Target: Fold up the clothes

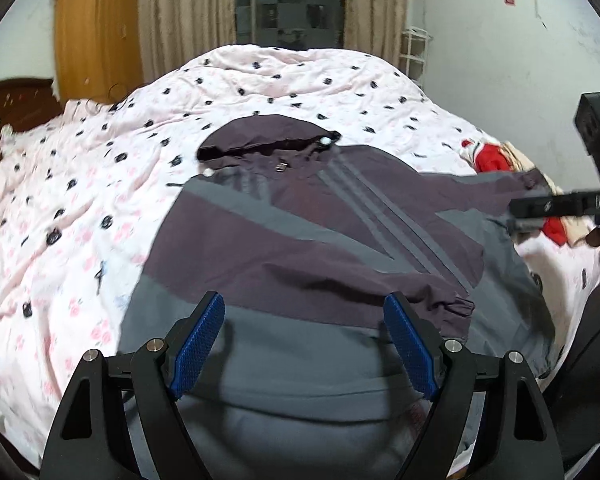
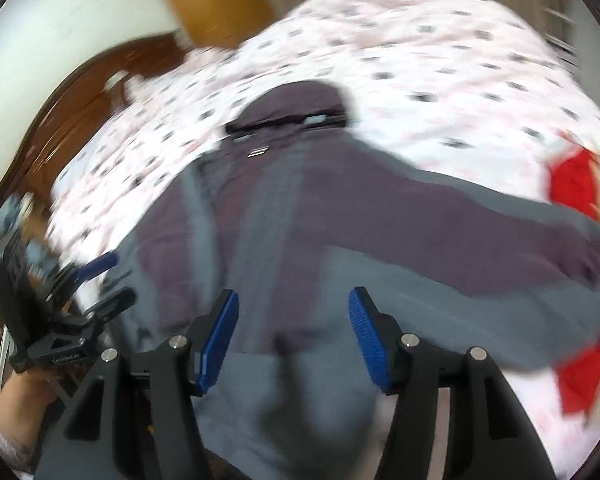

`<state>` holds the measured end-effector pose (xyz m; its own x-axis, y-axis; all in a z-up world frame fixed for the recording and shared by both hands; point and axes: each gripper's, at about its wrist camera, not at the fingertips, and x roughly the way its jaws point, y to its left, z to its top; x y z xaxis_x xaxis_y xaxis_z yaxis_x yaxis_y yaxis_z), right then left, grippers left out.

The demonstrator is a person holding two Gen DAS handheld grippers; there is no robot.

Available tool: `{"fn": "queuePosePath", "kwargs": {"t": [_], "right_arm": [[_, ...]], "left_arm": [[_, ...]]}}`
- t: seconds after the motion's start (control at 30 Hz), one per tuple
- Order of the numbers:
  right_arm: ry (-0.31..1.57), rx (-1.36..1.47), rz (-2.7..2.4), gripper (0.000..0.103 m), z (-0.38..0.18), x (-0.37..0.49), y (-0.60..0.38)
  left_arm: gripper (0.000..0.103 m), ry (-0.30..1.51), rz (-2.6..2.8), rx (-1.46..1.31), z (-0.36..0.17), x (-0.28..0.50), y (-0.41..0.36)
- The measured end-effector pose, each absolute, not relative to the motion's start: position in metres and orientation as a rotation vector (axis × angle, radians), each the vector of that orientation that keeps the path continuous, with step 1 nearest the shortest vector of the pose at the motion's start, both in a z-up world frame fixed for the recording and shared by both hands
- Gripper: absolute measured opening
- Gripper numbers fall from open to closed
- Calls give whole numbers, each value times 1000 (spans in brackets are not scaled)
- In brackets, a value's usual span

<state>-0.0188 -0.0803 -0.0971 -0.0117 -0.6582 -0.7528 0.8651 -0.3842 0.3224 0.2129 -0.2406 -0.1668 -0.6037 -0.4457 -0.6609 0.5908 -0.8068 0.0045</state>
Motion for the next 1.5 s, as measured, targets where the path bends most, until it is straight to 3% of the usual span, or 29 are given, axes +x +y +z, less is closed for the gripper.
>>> {"fn": "queuePosePath", "kwargs": {"t": [0.33,0.57,0.87,0.93,1.0,1.1,1.2,1.5], "right_arm": [[93,1275,-1878,59,-129,-93,2],[86,1295,-1886,59,-137,-96,7],[-118,1298,-1924,59,-142,-130,7],[-163,1303,-1927,53,-144,-136,8],[-151,1293,-1929,30,-143,-138,7],[-142,1263,-1924,11,-139,-139,6],[-114,1187,-1933,7,-123,-133,2],[53,900,-1865,5,-54,-88,-39]], "left_arm": [[79,244,-2381,896,-168,196,-237],[79,260,-2342,899,-172,197,-243],[79,280,-2324,935,-180,195,-248],[79,282,-2324,934,-180,195,-248],[79,287,-2324,935,-180,196,-249],[79,293,-2325,936,-180,196,-249],[79,299,-2325,934,-180,195,-250],[79,311,-2308,835,-167,204,-257]]}}
